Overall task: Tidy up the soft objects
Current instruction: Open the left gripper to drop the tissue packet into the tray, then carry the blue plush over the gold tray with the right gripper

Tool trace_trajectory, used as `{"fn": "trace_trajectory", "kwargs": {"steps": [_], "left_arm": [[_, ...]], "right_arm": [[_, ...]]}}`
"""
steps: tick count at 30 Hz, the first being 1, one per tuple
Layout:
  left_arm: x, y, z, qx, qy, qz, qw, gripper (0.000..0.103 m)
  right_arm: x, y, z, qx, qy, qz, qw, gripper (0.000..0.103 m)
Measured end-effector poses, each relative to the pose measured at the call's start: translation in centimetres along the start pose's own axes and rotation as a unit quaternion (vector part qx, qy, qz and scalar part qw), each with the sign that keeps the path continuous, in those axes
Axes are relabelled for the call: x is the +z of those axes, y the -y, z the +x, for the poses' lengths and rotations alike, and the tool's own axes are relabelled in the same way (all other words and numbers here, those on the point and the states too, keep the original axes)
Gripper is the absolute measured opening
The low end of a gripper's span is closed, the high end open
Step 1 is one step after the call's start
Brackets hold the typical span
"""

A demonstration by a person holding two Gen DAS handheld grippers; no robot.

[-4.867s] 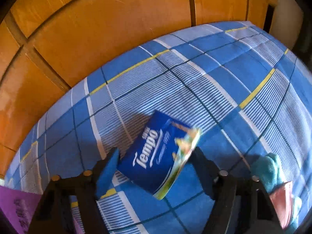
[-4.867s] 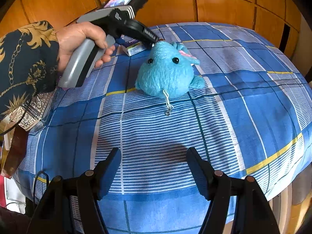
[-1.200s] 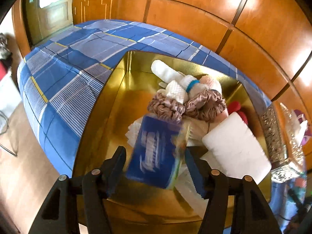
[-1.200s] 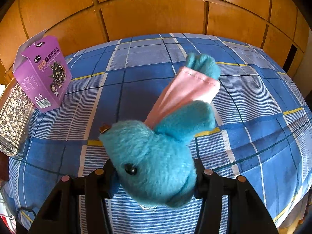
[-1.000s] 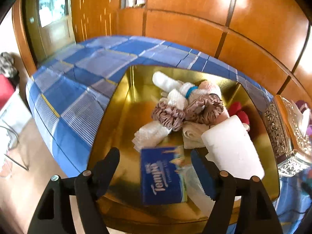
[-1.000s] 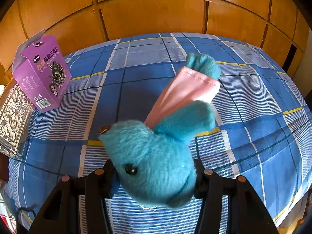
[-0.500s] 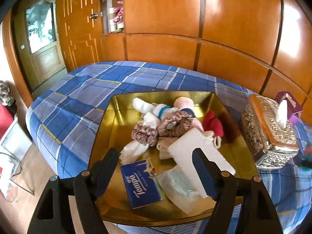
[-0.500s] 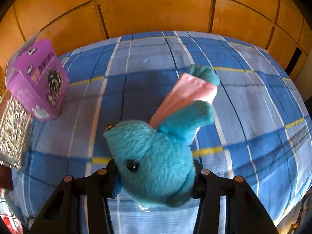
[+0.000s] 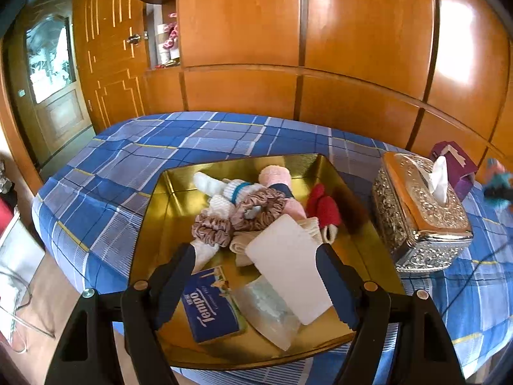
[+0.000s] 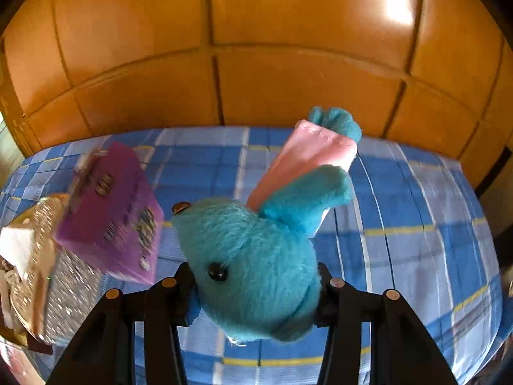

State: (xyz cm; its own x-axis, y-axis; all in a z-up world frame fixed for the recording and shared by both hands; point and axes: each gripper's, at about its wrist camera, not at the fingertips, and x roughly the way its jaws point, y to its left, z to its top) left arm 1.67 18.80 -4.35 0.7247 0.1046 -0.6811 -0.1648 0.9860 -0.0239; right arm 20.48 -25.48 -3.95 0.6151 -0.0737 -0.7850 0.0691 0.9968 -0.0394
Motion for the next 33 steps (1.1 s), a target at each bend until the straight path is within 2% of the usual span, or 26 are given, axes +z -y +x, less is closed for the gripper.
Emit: {"fn": "trace_trajectory", "kwargs": {"steps": [5, 10, 14, 19, 23, 26, 29, 33], "left_arm": [[-0.3, 0.6, 0.2, -0.013, -0.007, 0.005, 0.9999, 0.078], [-0.4, 0.6, 0.3, -0.021, -0.008, 0.003, 0.9997, 0.078], [-0.4, 0.4, 0.4, -0.021, -0.010, -0.001, 0.9997, 0.078], [-0.4, 0.3, 0.3, -0.017, -0.009, 0.000, 0.9998, 0.078], [-0.4, -0.1, 0.1, -0.010, -0.007, -0.003, 0.9999, 0.078], [-0.5, -0.5, 0.0, -0.004, -0.007, -0.009, 0.9999, 0.078], [-0.5, -0.6, 0.0, 0.000, -0.006, -0.010, 0.9999, 0.078], [-0.5, -0.7, 0.0, 0.002, -0.005, -0.011, 0.9999, 0.078]], "right_arm": [[3.1, -2.2, -1.1, 0.013, 0.024, -0.016, 1.000, 0.049], [6.2, -5.0, -3.6, 0.043, 0.072, -0.038, 0.996, 0.049], [7.8, -8.7, -5.8, 0.071, 0.115, -0.084, 0.987, 0.049], [8.8, -13.7, -6.9, 0.098, 0.134, -0.144, 0.976, 0.049], [7.8, -17.4, -8.1, 0.165, 0.135, -0.192, 0.958, 0.049], [5.6, -20.3, -9.2, 0.218, 0.121, -0.239, 0.938, 0.049], [3.4, -22.1, -9.7, 0.251, 0.100, -0.270, 0.924, 0.049], [0.2, -23.7, -10.4, 0.295, 0.071, -0.280, 0.911, 0.049]]}}
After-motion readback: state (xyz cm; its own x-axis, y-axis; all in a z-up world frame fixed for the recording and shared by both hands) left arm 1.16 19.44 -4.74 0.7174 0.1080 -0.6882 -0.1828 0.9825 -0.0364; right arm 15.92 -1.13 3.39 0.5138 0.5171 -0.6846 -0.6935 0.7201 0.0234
